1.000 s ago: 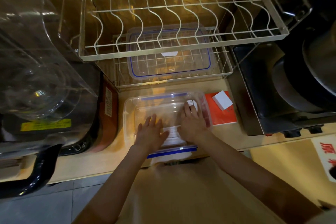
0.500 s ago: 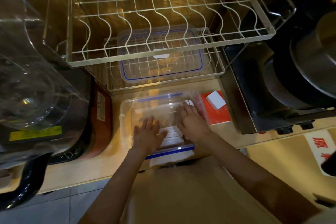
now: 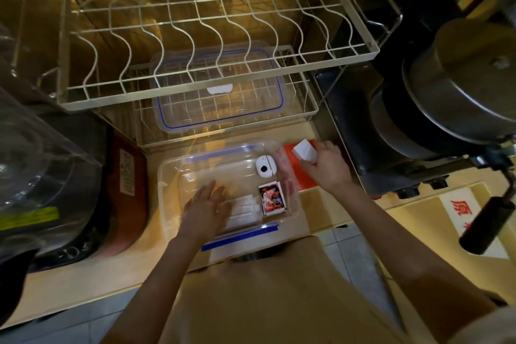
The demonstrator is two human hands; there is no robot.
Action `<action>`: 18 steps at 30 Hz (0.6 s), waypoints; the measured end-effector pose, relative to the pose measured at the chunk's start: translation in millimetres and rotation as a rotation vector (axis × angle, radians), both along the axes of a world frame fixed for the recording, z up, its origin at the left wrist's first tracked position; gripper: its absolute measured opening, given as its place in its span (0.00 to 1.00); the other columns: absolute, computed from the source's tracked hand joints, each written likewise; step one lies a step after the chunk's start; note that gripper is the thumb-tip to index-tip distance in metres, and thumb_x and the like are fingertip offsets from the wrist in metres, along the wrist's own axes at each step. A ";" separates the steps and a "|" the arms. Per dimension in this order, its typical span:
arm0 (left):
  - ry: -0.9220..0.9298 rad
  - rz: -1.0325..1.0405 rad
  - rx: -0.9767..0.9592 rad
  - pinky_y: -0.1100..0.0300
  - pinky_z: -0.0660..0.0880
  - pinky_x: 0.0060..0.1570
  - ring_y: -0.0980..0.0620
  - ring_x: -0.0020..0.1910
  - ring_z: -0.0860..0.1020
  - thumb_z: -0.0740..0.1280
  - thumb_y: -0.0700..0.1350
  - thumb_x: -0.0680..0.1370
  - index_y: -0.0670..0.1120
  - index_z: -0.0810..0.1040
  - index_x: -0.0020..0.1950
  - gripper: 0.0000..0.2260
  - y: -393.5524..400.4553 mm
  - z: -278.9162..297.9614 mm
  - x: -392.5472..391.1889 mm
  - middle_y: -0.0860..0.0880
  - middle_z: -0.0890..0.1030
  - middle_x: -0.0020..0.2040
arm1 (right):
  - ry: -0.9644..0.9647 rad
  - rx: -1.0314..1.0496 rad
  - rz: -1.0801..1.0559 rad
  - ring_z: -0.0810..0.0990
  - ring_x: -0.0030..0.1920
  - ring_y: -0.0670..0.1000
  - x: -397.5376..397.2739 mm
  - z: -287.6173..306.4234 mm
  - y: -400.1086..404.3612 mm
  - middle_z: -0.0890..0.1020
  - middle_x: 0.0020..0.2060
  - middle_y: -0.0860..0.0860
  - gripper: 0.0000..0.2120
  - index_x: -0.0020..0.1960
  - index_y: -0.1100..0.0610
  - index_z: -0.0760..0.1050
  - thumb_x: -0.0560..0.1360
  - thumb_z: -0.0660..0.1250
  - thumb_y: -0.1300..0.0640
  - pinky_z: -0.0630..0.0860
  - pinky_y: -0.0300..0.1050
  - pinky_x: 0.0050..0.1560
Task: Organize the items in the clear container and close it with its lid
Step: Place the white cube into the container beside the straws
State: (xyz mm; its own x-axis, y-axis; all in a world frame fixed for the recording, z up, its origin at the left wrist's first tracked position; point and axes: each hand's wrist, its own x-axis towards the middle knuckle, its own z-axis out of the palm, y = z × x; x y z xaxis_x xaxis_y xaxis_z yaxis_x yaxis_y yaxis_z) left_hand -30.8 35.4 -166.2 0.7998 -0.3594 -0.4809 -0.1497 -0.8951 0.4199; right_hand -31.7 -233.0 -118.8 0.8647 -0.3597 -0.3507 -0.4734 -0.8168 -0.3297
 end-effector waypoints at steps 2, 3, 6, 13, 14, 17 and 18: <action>0.002 -0.001 0.005 0.48 0.56 0.74 0.48 0.76 0.54 0.54 0.55 0.79 0.48 0.60 0.74 0.24 -1.6 0.9 -2.1 0.47 0.56 0.77 | -0.006 0.003 -0.033 0.73 0.62 0.59 0.7 -1.7 1.7 0.74 0.62 0.59 0.25 0.68 0.59 0.68 0.74 0.66 0.51 0.73 0.51 0.59; 0.019 -0.001 0.008 0.47 0.55 0.74 0.48 0.76 0.54 0.53 0.58 0.79 0.49 0.60 0.74 0.25 -0.8 -0.4 -3.0 0.48 0.57 0.77 | -0.030 0.012 -0.059 0.75 0.61 0.58 0.2 0.4 3.5 0.75 0.62 0.59 0.24 0.67 0.59 0.69 0.74 0.66 0.51 0.74 0.51 0.57; 0.086 -0.049 0.033 0.45 0.52 0.75 0.49 0.77 0.50 0.39 0.70 0.69 0.53 0.60 0.74 0.38 2.3 -5.3 -1.3 0.50 0.56 0.78 | -0.215 0.140 -0.157 0.79 0.55 0.56 0.0 13.3 13.2 0.78 0.59 0.57 0.21 0.62 0.59 0.74 0.73 0.68 0.50 0.75 0.45 0.52; 0.091 -0.100 0.108 0.44 0.51 0.73 0.49 0.77 0.47 0.31 0.69 0.60 0.58 0.58 0.73 0.44 -1.3 -1.7 -5.5 0.50 0.54 0.78 | -0.210 0.468 -0.174 0.77 0.36 0.42 2.2 33.0 73.4 0.85 0.48 0.55 0.19 0.56 0.61 0.79 0.70 0.72 0.50 0.69 0.21 0.30; 0.090 -0.088 0.098 0.44 0.51 0.73 0.49 0.77 0.47 0.32 0.70 0.61 0.58 0.58 0.73 0.43 -2.1 -0.9 -5.5 0.50 0.54 0.78 | -0.177 0.477 -0.151 0.76 0.34 0.40 2.6 28.4 80.6 0.85 0.48 0.55 0.19 0.56 0.61 0.79 0.70 0.72 0.50 0.68 0.21 0.28; 0.090 -0.112 0.110 0.44 0.51 0.73 0.49 0.77 0.47 0.33 0.69 0.62 0.58 0.58 0.73 0.42 -1.4 1.3 -5.7 0.50 0.53 0.78 | -0.088 0.421 -0.091 0.76 0.46 0.43 6.5 12.2 95.2 0.84 0.48 0.53 0.16 0.51 0.60 0.80 0.71 0.71 0.48 0.66 0.27 0.40; 0.092 -0.129 0.112 0.44 0.51 0.73 0.49 0.77 0.46 0.32 0.68 0.61 0.58 0.58 0.73 0.43 -0.7 2.0 -5.9 0.50 0.52 0.78 | -0.058 0.368 -0.076 0.74 0.51 0.44 8.8 6.4 98.1 0.83 0.47 0.53 0.17 0.50 0.59 0.80 0.71 0.70 0.46 0.65 0.32 0.45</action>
